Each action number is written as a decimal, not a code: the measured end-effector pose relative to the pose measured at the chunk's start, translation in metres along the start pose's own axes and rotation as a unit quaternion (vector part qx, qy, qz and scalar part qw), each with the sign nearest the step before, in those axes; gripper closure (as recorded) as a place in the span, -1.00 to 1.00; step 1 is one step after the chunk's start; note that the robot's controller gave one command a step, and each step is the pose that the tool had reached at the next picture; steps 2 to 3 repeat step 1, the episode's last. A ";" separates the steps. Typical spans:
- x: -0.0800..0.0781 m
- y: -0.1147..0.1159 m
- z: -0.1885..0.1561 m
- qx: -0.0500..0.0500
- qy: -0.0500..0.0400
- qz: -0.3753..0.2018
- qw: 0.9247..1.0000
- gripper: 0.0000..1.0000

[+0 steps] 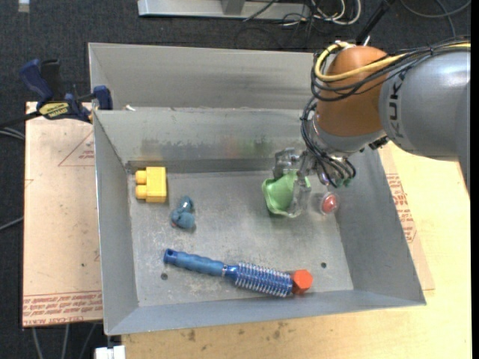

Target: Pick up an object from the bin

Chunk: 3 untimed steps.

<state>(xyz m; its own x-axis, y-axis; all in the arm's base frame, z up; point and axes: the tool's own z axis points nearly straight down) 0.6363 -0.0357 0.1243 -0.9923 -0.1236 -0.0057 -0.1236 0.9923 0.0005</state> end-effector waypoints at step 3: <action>-0.003 0.000 -0.077 0.001 -0.003 0.000 1.000 1.00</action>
Offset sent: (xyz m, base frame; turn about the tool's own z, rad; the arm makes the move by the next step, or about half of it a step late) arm 0.0000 0.0000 0.0718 0.0000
